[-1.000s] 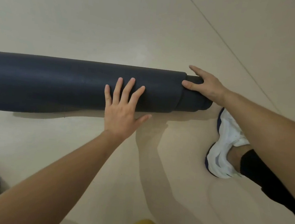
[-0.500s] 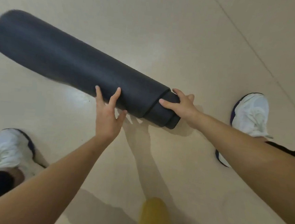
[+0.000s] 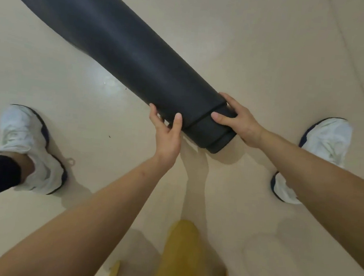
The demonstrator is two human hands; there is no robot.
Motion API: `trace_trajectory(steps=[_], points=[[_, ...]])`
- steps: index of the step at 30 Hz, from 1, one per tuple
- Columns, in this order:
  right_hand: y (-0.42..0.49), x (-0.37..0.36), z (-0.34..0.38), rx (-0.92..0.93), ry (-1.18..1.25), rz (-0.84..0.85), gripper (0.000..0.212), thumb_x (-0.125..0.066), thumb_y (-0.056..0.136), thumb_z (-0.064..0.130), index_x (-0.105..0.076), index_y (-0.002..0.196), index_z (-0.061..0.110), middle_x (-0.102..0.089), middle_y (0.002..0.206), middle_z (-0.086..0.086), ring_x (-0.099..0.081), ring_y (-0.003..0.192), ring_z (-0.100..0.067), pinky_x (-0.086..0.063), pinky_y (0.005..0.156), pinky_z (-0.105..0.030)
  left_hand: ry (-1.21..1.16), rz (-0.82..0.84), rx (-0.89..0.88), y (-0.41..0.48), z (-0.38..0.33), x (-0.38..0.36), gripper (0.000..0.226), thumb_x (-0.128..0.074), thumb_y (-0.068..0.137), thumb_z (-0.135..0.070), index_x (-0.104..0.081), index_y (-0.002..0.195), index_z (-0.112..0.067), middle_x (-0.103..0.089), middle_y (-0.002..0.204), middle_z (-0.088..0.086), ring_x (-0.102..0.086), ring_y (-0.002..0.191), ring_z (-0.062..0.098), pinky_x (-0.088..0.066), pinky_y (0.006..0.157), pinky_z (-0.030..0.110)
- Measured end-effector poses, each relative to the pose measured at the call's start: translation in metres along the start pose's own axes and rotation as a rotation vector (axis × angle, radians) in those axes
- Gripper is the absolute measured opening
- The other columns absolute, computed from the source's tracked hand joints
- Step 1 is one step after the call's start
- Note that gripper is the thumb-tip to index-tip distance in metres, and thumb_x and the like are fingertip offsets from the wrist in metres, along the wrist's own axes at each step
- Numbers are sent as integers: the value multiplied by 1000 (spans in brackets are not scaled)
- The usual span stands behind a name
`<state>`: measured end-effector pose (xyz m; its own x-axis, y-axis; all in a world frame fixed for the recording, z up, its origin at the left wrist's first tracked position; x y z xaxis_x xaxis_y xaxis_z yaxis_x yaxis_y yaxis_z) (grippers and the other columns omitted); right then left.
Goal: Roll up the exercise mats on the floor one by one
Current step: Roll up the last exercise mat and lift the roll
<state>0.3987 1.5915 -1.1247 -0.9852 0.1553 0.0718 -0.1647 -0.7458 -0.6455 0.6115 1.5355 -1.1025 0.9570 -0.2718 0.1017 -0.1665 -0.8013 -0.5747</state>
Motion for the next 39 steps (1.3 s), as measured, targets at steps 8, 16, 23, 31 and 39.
trace_trajectory(steps=[8, 16, 23, 31, 39], points=[[-56, -46, 76, -47, 142, 37, 47, -77, 87, 53, -60, 130, 45, -70, 128, 5, -71, 114, -23, -64, 80, -44, 67, 42, -93, -26, -79, 48, 104, -71, 92, -53, 1, 166, -33, -29, 166, -13, -37, 147, 7, -35, 124, 41], [-162, -114, 176, 28, 92, 186, 78, -87, 71, 58, -54, 139, 41, -67, 131, 6, -66, 119, -26, -58, 93, -59, 184, 157, -140, -98, -186, 126, 151, -88, 44, -80, -9, 165, -37, -39, 160, -8, -49, 140, 17, -45, 116, 47], [-254, -130, 244, 272, 105, 61, 68, -77, 72, 59, -65, 132, 30, -74, 122, 4, -71, 113, -19, -60, 88, -38, 233, 336, -312, -178, -257, 150, 135, -84, 53, -72, -23, 164, -25, -49, 154, -5, -60, 126, 9, -56, 100, 31], [-338, -127, 276, 470, 85, -223, 73, -85, 62, 66, -73, 124, 30, -80, 101, 5, -77, 96, -14, -64, 83, -41, 199, 395, -440, -247, -271, 180, 83, -67, 71, -63, -52, 146, -30, -69, 129, -4, -70, 114, 17, -60, 83, 32], [-317, -96, 368, 473, -134, -456, 54, -63, 66, 90, -80, 86, 43, -77, 84, 12, -72, 93, -20, -62, 86, -47, 129, 178, -321, -227, -329, 179, 66, -64, 80, -72, -67, 129, -27, -74, 117, -3, -70, 108, 24, -57, 90, 39]])
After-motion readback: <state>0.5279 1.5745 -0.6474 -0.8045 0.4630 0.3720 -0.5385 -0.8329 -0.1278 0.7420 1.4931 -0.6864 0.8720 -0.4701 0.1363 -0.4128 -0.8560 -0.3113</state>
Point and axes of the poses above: each hand's wrist, its own y-axis towards the middle knuckle, its own x-axis out of the back of the hand, z = x × y, the point moved 10 cm from there along y, towards the middle knuckle
